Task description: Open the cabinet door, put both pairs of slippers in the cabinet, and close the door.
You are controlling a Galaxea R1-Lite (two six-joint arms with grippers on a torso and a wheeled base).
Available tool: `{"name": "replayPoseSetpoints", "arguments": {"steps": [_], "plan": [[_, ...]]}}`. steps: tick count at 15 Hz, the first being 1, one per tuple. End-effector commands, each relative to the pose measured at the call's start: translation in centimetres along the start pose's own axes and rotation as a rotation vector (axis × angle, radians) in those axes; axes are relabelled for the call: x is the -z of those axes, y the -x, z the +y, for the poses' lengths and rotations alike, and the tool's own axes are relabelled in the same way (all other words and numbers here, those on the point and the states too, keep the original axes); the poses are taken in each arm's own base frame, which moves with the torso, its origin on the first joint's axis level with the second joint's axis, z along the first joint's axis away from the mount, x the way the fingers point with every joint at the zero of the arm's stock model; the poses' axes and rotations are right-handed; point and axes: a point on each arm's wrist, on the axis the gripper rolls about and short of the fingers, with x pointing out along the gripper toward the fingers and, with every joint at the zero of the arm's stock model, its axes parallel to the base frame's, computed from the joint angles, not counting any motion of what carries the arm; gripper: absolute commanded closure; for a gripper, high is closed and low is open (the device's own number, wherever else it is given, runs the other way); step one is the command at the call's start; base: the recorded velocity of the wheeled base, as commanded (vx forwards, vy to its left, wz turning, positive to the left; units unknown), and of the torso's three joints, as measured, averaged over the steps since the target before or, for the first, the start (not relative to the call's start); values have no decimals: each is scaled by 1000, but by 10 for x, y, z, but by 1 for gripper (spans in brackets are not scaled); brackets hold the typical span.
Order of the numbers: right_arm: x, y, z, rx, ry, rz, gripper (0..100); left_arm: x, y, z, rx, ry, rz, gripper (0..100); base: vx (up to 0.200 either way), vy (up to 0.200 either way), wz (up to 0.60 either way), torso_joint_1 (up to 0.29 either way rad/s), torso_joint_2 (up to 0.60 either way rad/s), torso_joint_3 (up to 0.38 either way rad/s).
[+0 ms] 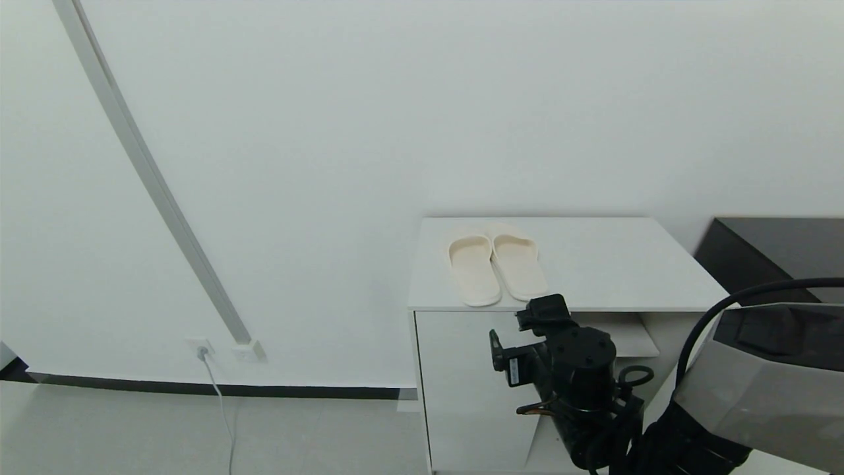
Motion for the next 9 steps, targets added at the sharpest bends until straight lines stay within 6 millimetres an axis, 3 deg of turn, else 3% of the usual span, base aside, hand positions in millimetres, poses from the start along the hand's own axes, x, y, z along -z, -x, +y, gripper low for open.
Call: {"name": "replayPoseSetpoints", "arguments": {"steps": [1, 4, 9], "plan": [[-6, -2, 2, -6, -15, -21, 0, 0, 0, 0, 0, 0, 1, 100, 0, 0, 0, 178, -373, -203], [-19, -8, 1, -38, -17, -68, 0, 0, 0, 0, 0, 4, 1, 100, 0, 0, 0, 136, -297, -155], [-52, -37, -16, 28, 32, -91, 0, 0, 0, 0, 0, 3, 1, 100, 0, 0, 0, 5, -10, -6]]}}
